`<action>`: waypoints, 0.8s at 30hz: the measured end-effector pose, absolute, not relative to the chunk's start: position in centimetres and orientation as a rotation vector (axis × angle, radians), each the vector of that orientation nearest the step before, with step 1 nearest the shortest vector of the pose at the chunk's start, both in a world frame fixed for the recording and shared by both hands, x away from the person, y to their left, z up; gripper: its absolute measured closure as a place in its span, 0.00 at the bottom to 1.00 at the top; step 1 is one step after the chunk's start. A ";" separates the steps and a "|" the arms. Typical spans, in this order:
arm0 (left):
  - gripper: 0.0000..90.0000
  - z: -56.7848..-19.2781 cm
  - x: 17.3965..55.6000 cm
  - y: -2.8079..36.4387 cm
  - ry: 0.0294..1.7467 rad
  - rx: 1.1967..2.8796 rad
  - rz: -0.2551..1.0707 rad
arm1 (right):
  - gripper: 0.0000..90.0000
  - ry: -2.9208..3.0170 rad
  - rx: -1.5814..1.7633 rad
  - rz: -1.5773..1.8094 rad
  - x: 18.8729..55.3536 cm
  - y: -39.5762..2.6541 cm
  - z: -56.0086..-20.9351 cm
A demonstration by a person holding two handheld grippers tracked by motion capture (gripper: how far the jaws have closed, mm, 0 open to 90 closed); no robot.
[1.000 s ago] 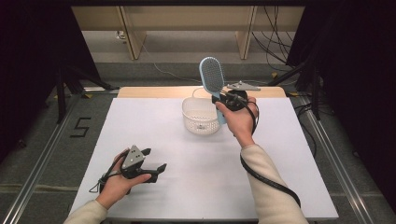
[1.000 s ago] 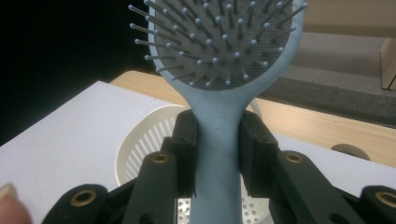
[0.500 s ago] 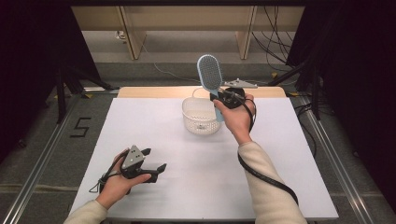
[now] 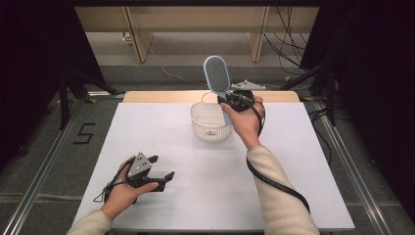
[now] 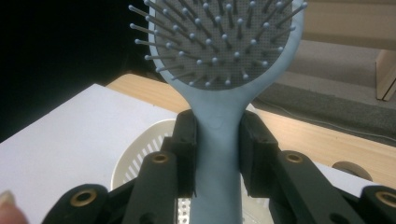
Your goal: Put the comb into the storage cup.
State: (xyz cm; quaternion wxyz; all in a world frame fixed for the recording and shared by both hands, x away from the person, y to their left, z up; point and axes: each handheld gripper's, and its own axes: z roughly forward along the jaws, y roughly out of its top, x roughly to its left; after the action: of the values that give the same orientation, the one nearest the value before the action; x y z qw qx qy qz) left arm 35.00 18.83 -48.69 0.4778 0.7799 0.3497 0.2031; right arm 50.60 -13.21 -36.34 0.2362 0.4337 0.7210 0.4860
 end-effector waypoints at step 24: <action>0.16 -48.7 35.0 18.8 0.853 1.901 0.494 | 0.79 1.981 1.174 1.341 51.6 -11.9 -36.8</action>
State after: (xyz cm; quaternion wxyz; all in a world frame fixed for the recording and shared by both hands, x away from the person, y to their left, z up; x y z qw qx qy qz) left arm 34.99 18.83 -48.67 0.4794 0.7791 0.3496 0.2026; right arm 51.64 -11.88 -36.75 0.2364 0.4281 0.7223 0.4890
